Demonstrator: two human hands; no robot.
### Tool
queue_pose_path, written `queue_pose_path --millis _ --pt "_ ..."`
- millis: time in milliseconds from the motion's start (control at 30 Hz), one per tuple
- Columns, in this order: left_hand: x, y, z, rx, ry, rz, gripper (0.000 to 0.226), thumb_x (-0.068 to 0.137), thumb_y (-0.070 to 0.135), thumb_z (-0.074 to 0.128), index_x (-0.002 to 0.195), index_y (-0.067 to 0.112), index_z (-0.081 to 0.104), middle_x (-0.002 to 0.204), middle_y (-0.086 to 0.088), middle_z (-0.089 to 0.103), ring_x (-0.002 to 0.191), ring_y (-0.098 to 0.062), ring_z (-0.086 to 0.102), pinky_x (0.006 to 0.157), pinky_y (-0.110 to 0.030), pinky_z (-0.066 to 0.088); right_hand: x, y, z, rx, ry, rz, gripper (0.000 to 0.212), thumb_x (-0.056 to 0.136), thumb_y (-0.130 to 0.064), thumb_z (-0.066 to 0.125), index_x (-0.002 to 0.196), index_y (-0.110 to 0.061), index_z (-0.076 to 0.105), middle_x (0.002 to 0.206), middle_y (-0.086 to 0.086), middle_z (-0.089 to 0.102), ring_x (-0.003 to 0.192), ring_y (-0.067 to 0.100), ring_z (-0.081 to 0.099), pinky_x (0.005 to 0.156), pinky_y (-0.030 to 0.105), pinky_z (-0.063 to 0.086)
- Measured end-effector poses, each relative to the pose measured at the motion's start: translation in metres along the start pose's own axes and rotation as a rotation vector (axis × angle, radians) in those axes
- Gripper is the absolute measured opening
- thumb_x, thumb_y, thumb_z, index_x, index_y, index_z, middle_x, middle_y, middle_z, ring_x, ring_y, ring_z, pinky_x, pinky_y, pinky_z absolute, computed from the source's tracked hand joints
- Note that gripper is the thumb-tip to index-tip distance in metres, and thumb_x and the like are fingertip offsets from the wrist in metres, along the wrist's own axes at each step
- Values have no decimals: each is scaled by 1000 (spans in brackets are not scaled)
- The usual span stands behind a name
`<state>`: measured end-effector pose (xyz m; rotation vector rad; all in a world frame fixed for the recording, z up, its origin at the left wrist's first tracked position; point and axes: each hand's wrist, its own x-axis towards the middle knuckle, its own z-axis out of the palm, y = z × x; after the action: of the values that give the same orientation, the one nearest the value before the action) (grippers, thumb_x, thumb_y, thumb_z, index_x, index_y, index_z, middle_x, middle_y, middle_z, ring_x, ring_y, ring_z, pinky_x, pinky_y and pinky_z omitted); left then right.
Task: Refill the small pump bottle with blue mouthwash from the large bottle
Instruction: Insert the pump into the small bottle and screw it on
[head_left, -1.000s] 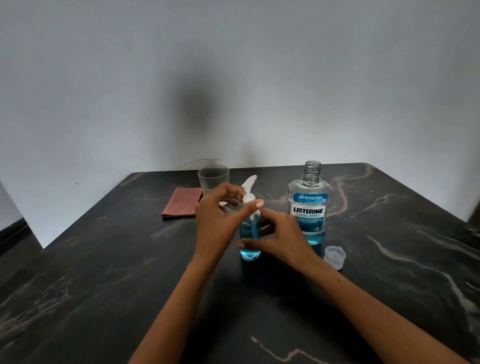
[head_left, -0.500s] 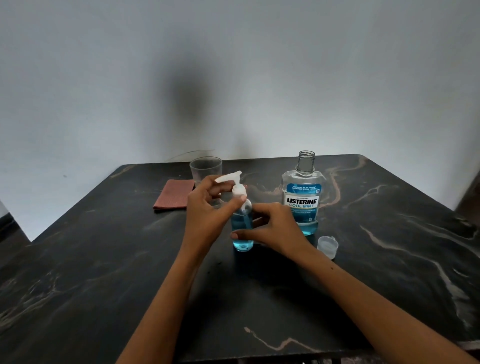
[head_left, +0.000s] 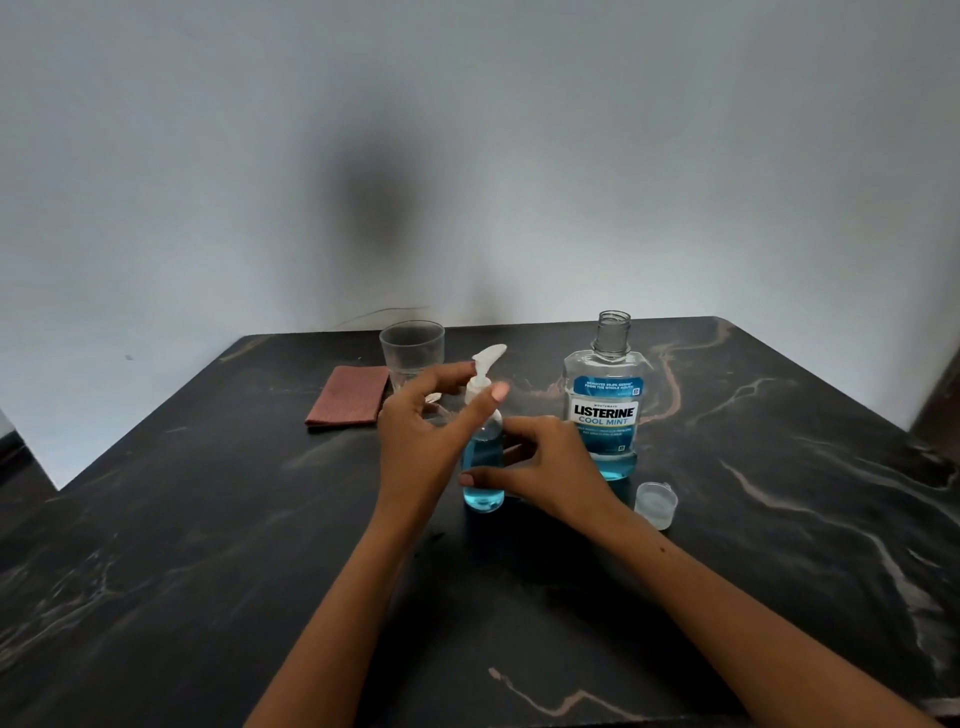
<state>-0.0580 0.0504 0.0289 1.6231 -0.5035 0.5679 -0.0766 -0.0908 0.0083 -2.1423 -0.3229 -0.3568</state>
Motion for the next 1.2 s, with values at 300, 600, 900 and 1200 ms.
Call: queue_pose_path --millis 300,600,900,1200 --pt "1 2 -12 -135 -56 -28 19 82 10 68 98 21 71 91 12 74 90 -7 69 74 -16 53 0 0 -1 -3 0 2 48 64 -39 83 107 -22 70 97 -4 74 85 6 69 79 31 59" --pt "-1 1 -4 71 -14 76 28 69 23 81 92 13 67 88 7 70 82 -2 65 69 -9 48 0 0 -1 -6 5 -11 46 65 -39 82 105 -20 70 96 -5 74 86 5 69 79 31 59" --pt "1 4 -11 -68 -125 -22 27 77 23 72 103 26 64 98 11 70 92 0 68 75 -12 52 0 0 -1 -5 7 -7 45 63 -40 83 104 -23 71 92 -4 75 83 6 69 78 34 59" --pt "4 0 -10 -39 -103 20 22 75 26 72 95 19 67 88 9 72 85 -1 67 70 -10 50 0 -1 0 -20 5 -14 47 65 -40 83 106 -21 70 95 -4 74 85 6 69 78 33 59"
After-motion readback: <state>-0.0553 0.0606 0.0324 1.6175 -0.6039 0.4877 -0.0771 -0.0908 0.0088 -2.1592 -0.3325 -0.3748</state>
